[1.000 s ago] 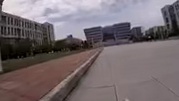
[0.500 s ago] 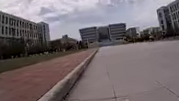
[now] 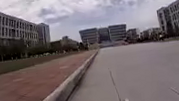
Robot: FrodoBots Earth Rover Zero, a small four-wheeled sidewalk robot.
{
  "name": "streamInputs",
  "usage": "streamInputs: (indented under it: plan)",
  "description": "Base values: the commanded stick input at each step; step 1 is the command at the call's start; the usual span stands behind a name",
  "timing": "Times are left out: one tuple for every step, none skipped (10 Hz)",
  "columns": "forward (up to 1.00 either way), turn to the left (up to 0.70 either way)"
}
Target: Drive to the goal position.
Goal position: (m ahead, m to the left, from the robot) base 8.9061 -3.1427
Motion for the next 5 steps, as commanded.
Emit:
streamInputs:
  plan:
    - [0.70, 0.00]
    - [0.70, 0.00]
    - [0.70, 0.00]
    - [0.70, 0.00]
    - [0.70, 0.00]
